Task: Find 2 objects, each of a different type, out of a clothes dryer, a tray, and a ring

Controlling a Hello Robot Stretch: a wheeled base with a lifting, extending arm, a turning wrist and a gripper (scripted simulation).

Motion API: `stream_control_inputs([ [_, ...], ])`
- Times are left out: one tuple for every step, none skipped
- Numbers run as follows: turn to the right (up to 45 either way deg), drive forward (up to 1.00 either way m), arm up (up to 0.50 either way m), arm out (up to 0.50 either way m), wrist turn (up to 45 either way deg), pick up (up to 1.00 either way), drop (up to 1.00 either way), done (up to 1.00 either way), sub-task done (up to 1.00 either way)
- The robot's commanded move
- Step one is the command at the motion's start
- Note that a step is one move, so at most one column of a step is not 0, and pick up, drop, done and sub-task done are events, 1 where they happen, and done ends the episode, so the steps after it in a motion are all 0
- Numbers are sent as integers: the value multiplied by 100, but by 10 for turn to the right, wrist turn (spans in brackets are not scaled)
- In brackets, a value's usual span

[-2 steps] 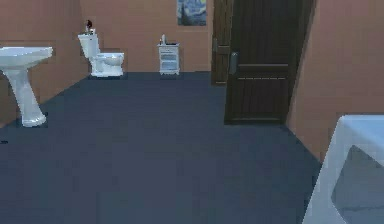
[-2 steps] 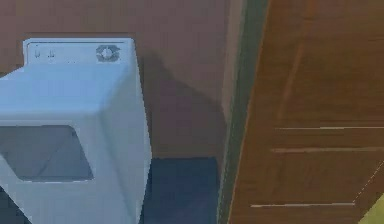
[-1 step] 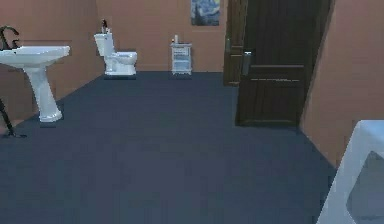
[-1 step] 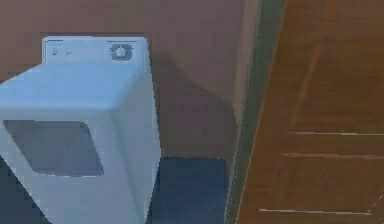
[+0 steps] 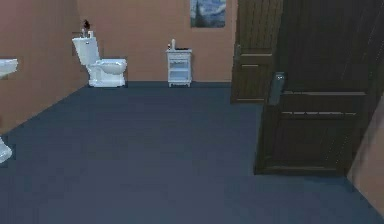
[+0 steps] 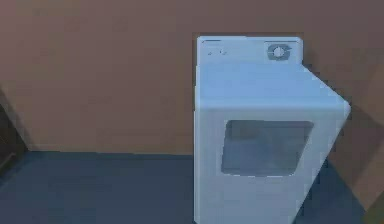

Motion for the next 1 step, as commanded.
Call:
stream_control_inputs([
  [0, 100, 0, 0, 0, 0, 0, 0, 0],
])
